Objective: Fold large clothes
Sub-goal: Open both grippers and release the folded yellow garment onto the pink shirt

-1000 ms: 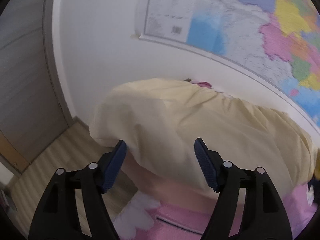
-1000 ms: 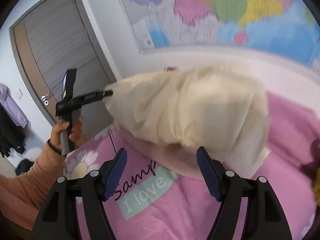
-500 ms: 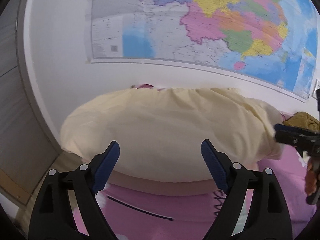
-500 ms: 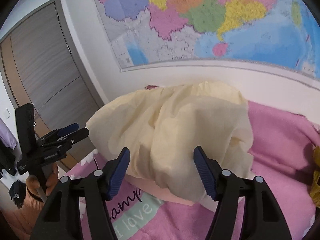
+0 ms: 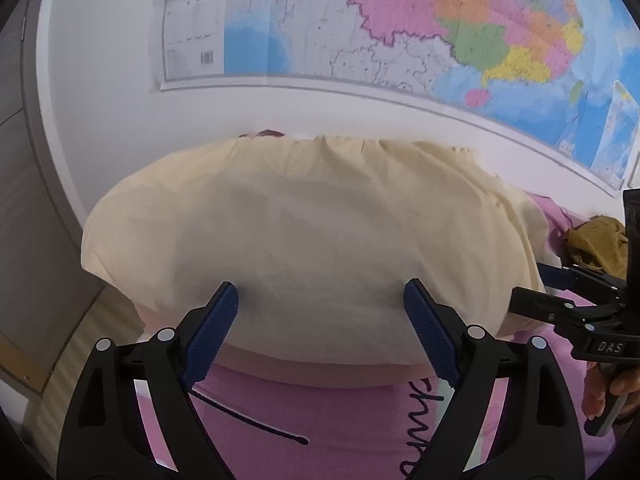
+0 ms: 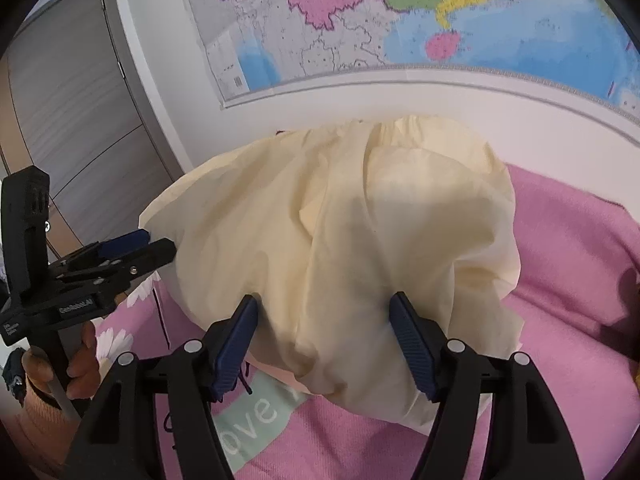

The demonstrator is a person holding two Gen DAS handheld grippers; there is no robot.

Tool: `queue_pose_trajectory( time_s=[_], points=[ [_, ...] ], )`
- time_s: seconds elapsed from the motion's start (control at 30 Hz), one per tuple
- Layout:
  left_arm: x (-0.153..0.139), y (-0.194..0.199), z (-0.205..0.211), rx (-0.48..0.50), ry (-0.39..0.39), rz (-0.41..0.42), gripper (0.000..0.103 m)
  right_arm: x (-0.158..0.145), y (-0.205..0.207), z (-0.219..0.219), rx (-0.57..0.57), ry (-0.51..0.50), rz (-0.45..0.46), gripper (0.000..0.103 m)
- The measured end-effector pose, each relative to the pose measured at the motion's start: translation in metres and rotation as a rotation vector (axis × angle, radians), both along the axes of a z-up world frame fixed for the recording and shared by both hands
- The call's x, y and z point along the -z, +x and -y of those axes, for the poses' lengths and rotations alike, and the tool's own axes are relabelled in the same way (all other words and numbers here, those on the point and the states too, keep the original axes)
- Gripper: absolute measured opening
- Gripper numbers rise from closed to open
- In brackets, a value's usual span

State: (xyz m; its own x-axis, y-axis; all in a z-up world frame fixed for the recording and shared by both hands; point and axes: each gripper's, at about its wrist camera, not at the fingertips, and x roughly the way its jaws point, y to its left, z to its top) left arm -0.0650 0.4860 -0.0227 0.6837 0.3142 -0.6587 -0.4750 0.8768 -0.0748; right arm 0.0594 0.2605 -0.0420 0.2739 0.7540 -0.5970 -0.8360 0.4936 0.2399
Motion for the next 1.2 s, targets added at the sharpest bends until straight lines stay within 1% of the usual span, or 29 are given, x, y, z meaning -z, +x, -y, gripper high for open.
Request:
queue_pose_trajectory(
  time_s=[0.1, 0.23, 0.47, 0.57, 0.73, 0.8, 0.93, 1.13, 1.2],
  points=[
    [0.001, 0.0, 0.002, -0.007, 0.016, -0.003, 0.084, -0.001, 0.001, 0.0, 0.001, 0.004, -0.009, 0.068],
    [0.0, 0.001, 0.002, -0.012, 0.015, -0.005, 0.084, -0.002, 0.001, 0.002, 0.006, 0.013, -0.015, 0.068],
    [-0.003, -0.002, 0.007, -0.026, 0.021, -0.006, 0.094, -0.005, -0.004, 0.006, 0.014, 0.014, 0.004, 0.069],
    [-0.004, -0.004, 0.012, -0.033, 0.034, -0.003, 0.098, -0.007, -0.008, 0.008, 0.017, 0.016, 0.02, 0.074],
    [-0.006, -0.009, 0.018, -0.054, 0.052, 0.001, 0.097, -0.011, -0.018, 0.008, 0.017, 0.012, 0.057, 0.076],
    [-0.007, -0.01, 0.019, -0.055, 0.046, 0.005, 0.097, -0.015, -0.023, 0.009, 0.016, 0.013, 0.083, 0.08],
    [-0.011, -0.014, 0.022, -0.075, 0.054, 0.002, 0.097, -0.02, -0.031, 0.009, 0.022, 0.008, 0.135, 0.084],
    [-0.013, -0.022, 0.027, -0.101, 0.051, 0.004, 0.097, -0.02, -0.039, 0.015, 0.065, 0.012, 0.17, 0.095],
    [-0.013, -0.024, 0.028, -0.106, 0.051, 0.001, 0.097, -0.018, -0.041, 0.016, 0.076, 0.009, 0.179, 0.096]
  ],
)
